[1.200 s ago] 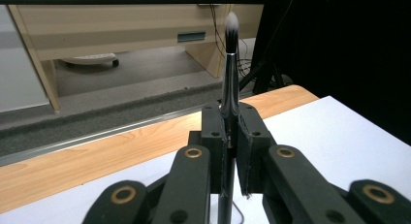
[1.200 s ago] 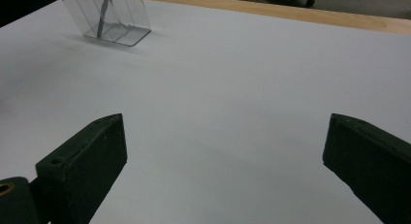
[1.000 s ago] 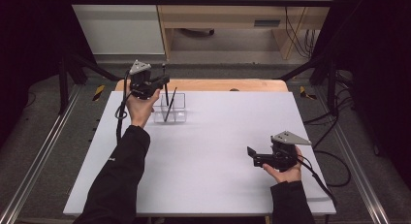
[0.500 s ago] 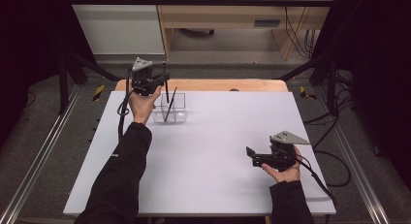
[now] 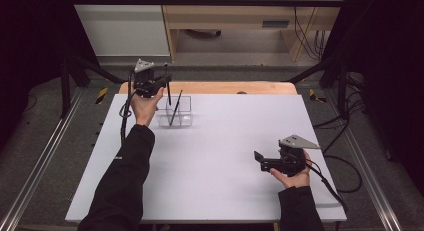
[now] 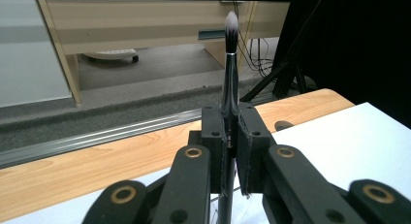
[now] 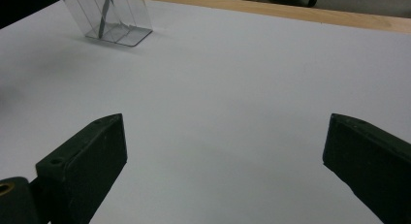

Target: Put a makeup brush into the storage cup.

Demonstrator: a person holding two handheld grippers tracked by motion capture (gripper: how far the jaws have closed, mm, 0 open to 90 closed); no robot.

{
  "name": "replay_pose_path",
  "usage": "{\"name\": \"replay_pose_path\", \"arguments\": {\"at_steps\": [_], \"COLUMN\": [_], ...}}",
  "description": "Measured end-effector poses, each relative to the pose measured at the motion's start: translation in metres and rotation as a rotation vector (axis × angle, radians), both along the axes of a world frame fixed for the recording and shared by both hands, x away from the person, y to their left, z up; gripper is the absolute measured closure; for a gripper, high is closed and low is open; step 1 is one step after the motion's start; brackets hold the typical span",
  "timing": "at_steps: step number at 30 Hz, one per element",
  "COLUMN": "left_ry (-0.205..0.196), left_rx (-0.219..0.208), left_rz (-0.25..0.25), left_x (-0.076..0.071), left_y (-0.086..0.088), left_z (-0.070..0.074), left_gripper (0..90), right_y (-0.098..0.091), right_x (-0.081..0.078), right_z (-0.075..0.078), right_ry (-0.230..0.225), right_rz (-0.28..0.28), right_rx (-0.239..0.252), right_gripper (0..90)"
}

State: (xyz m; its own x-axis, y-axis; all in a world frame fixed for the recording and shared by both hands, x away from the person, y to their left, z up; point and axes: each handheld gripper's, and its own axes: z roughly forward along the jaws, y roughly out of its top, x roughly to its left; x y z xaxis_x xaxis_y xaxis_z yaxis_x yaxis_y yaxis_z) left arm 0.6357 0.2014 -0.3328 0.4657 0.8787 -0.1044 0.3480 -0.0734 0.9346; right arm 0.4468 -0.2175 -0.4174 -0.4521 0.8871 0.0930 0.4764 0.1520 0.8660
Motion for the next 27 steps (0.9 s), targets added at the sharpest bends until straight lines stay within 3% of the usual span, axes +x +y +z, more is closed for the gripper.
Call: {"name": "replay_pose_path", "arguments": {"at_steps": [16, 19, 27], "left_ry": [0.016, 0.016, 0.025], "left_rx": [0.025, 0.008, 0.017], "left_rz": [0.001, 0.001, 0.006], "left_x": [-0.001, -0.002, -0.004], "left_y": [-0.002, 0.0, 0.002], "left_z": [-0.018, -0.021, -0.032], "left_gripper": [83.1, 83.1, 83.2], "right_y": [0.003, 0.002, 0.003], "right_x": [0.001, 0.001, 0.001], "right_z": [-0.001, -0.001, -0.001], "right_ry": [0.002, 0.001, 0.0], "right_rz": [0.006, 0.004, 0.007], "right_rx": [-0.005, -0.003, -0.004], "right_gripper": [2.7, 2.7, 2.7]}}
